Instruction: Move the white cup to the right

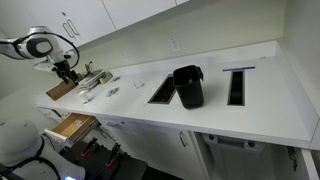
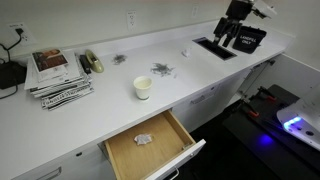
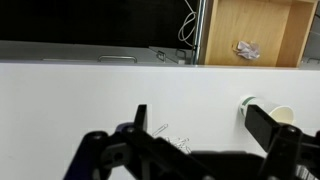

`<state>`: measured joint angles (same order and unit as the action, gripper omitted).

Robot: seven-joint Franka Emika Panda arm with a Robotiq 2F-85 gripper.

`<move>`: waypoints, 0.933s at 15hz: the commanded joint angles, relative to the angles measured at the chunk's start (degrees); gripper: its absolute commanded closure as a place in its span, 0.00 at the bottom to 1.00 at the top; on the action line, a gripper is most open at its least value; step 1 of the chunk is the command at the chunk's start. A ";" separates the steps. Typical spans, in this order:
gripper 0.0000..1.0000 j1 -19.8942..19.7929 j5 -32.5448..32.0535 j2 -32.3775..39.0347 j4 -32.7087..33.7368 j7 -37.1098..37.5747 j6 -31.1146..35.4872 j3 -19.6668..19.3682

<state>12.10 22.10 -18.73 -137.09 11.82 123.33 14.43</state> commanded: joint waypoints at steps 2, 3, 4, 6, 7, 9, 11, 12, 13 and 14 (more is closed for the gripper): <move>0.00 1.69 -4.20 14.93 10.95 7.64 7.13 4.85; 0.00 2.30 -5.28 17.33 12.76 8.91 8.82 5.61; 0.00 3.05 -6.07 19.37 14.36 9.46 10.22 5.99; 0.00 3.26 -4.45 16.06 10.66 7.10 9.25 4.64; 0.00 3.40 -4.43 16.58 10.69 7.09 9.25 4.59; 0.00 3.35 -4.43 16.32 10.46 7.06 9.24 4.35; 0.00 3.22 -4.44 15.85 10.43 6.89 9.23 3.95; 0.00 3.28 -4.44 15.81 10.43 6.89 9.23 3.97; 0.00 3.34 -4.44 15.81 10.42 6.89 9.23 3.99; 0.00 3.34 -4.44 15.80 10.42 6.89 9.23 3.99</move>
<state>14.67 17.75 -2.95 -126.75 18.65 132.67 19.20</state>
